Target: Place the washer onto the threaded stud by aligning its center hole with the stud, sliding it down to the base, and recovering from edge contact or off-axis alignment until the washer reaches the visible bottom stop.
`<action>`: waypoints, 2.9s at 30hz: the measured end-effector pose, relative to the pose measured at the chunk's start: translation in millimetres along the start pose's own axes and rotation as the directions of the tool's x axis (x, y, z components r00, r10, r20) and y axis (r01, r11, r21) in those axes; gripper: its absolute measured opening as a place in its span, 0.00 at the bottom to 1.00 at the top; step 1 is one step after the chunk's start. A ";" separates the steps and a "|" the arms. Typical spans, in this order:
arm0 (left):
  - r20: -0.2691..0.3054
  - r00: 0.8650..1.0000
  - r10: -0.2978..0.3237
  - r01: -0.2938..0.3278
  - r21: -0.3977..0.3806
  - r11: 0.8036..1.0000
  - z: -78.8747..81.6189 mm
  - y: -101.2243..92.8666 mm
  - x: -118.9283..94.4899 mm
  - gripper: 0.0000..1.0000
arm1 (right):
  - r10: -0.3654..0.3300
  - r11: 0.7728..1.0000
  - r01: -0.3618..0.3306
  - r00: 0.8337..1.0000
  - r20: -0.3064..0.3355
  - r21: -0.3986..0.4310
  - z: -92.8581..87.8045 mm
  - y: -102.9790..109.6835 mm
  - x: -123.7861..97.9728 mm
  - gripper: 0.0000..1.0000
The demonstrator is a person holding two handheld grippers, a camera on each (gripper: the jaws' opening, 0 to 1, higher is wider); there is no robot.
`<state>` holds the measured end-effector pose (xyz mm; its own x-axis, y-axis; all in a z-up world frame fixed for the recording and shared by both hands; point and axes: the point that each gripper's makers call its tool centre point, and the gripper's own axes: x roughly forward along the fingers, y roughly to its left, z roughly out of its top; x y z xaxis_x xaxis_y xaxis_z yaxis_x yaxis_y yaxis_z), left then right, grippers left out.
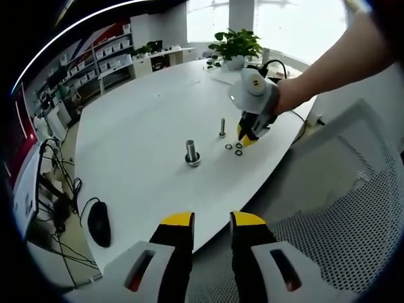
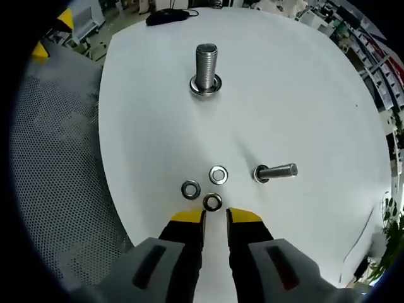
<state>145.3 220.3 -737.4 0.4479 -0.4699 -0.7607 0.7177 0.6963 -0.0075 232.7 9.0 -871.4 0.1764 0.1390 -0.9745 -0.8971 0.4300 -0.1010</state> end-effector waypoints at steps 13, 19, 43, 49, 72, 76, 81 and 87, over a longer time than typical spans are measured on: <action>-0.007 1.000 0.008 -0.009 -0.007 1.000 -1.1 2.2 0.4 0.20 | 0.028 0.996 -0.032 0.998 0.051 0.079 9.7 -3.0 -0.1 0.16; -0.009 1.000 0.012 -0.012 -0.010 1.000 -1.4 3.1 0.5 0.20 | 0.035 0.977 -0.058 0.993 0.113 0.205 21.3 -5.8 1.6 0.16; -0.018 1.000 0.003 -0.003 -0.002 1.000 -2.7 1.7 1.2 0.19 | 0.091 0.994 -0.086 0.993 -0.077 0.065 24.6 -4.2 4.9 0.16; -0.018 1.000 0.003 -0.003 0.000 1.000 -2.7 1.6 1.6 0.19 | 0.085 0.996 -0.081 0.988 -0.132 0.030 24.1 -2.6 6.0 0.19; -0.020 1.000 0.007 -0.007 0.002 1.000 -3.1 2.7 1.1 0.17 | 0.091 0.996 -0.092 0.978 -0.186 0.000 25.9 -4.3 6.4 0.16; -0.021 1.000 0.009 -0.009 0.002 1.000 -3.4 3.2 1.1 0.17 | 0.078 0.997 -0.082 0.968 -0.240 -0.008 26.9 -3.5 8.0 0.16; -0.021 1.000 0.013 -0.013 0.001 1.000 -3.5 3.6 1.0 0.17 | 0.037 0.997 -0.054 0.962 -0.272 -0.052 27.4 -1.8 7.5 0.14; -0.021 1.000 0.012 -0.012 0.003 1.000 -3.5 3.1 1.1 0.17 | 0.005 0.998 -0.021 0.971 -0.239 -0.063 25.8 -2.6 4.7 0.14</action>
<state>146.1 223.9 -740.5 0.4454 -0.4497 -0.7742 0.7139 0.7003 0.0040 246.3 31.6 -870.6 0.0698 -0.0762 -0.9946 -0.9245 0.3697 -0.0932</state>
